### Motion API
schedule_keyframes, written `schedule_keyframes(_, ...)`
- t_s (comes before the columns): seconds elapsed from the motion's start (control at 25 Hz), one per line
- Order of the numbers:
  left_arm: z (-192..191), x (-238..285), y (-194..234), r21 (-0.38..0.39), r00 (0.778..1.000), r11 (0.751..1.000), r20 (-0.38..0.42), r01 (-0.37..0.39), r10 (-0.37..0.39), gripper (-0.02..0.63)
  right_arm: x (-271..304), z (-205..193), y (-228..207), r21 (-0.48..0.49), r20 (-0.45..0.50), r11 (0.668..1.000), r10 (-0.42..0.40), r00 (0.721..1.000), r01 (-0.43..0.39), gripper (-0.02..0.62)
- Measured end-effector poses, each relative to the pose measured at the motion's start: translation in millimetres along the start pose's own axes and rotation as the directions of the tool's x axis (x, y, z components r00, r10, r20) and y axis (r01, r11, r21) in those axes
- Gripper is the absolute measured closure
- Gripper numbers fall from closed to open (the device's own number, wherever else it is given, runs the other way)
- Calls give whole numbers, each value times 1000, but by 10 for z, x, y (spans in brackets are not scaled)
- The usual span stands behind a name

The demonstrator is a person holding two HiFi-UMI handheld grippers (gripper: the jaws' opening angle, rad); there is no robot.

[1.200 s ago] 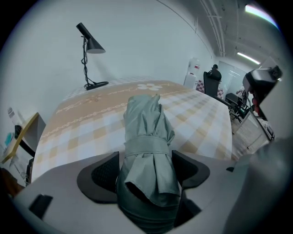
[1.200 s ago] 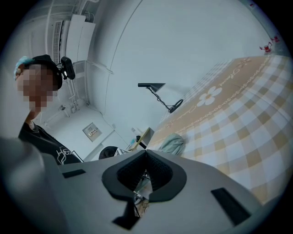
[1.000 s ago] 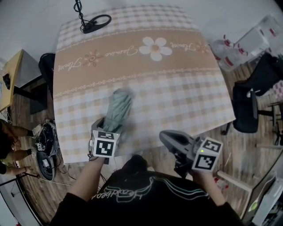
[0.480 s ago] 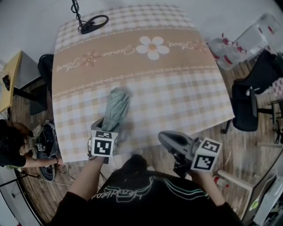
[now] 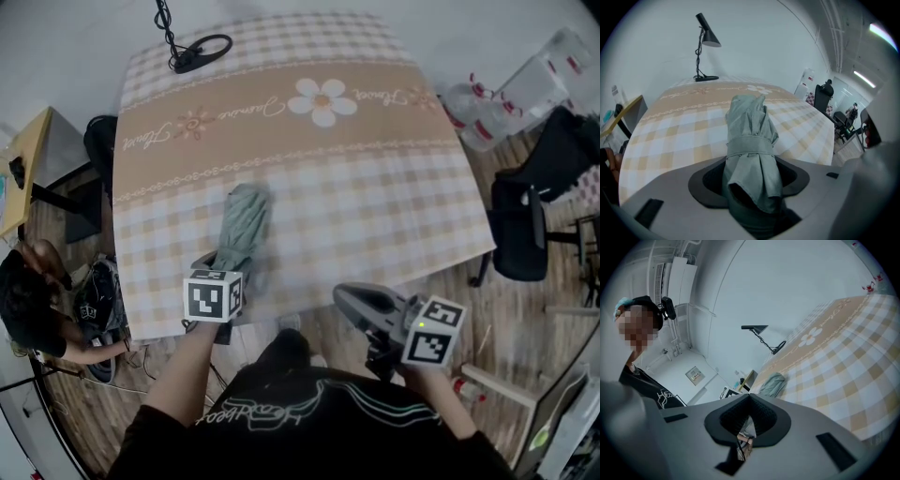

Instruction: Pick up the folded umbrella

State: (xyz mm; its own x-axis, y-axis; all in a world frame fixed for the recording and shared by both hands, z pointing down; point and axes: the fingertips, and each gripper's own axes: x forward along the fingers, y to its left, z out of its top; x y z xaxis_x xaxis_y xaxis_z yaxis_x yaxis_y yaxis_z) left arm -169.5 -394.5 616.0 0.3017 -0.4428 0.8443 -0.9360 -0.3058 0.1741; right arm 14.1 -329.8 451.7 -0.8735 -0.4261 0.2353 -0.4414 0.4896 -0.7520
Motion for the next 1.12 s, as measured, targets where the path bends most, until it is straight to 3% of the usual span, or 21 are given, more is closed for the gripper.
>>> schedule_keyframes(0.32,-39,-273,-137,-131,995,988,63,88,-80,350,-121,-151,75,-2,-6,1000,12,1000,-12,584)
schedule_keyframes(0.68,-50,-819,-569,-147,969,969,181,199,-171,350,-309,-295,312,-39,-9,998,42,999,-42,584)
schedule_keyframes(0.84,-47,-1164,-823,-132,947,960,245,246,-209,350,-430,-357,476,-65,-7,996,55,998,-55,584)
schedule_keyframes(1.12,-126,-1855,-1323,-93,889,937,358,337,-285,350,-653,-510,848,-127,-13,987,93,996,-94,584)
